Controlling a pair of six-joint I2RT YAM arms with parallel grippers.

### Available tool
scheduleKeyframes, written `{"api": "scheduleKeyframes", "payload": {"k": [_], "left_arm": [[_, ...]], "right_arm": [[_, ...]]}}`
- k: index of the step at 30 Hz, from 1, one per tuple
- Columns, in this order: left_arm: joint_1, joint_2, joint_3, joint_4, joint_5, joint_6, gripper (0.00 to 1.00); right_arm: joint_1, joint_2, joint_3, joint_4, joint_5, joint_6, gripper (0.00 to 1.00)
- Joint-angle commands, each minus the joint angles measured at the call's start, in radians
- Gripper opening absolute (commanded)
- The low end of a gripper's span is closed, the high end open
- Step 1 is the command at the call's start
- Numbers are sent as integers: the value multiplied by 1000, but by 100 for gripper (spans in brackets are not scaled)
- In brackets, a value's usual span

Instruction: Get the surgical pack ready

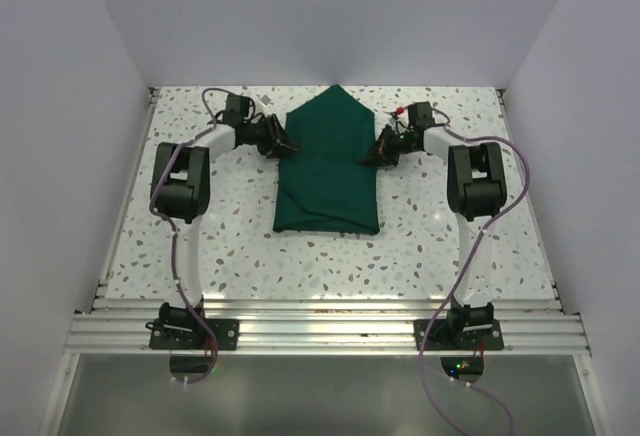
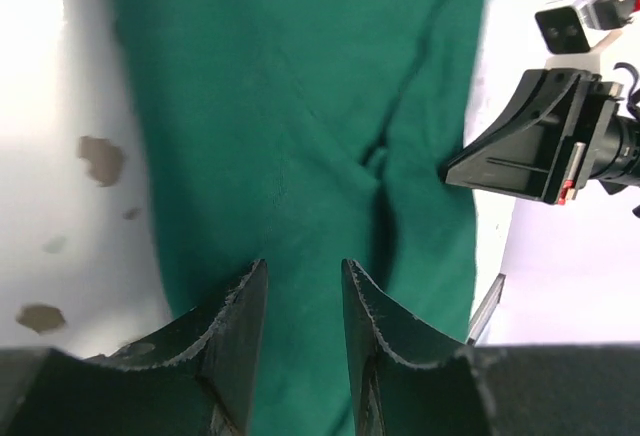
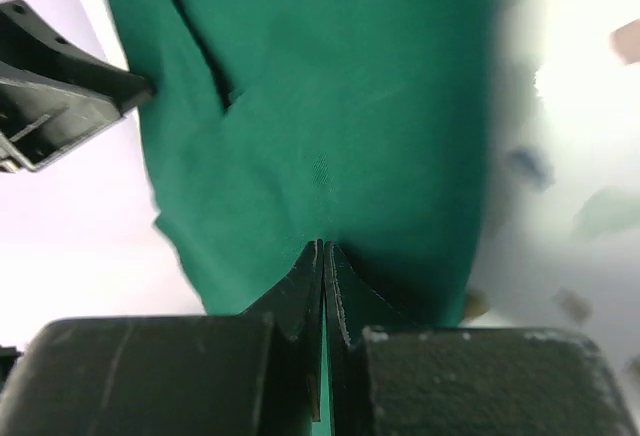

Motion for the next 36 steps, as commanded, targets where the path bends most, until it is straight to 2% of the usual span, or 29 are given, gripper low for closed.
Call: {"api": "scheduleKeyframes", "payload": {"k": [1,10,13,17,21,28,36], "left_arm": [[1,39,32,60,46,-26,40],[14,119,85,110,78,-83,40],[17,114,108,175,85,-124,43],[19,175,180,181,93,-178,44],[24,221,179,222,101,-221,43],[40,275,162,391,128,-313,43],[79,350,165,653,138,-535,43]], "right_arm": [[-6,36,52,49,-10,22,0],[-8,89,78,97,-18,40,0],[-12,81,122,88,-6,45,0],[-24,127,191,100,-4,92,0],[-26,176,219,135,7,146,0],[-41,247,210,213,8,201,0],[-86,329,282,324,27,302,0]]}}
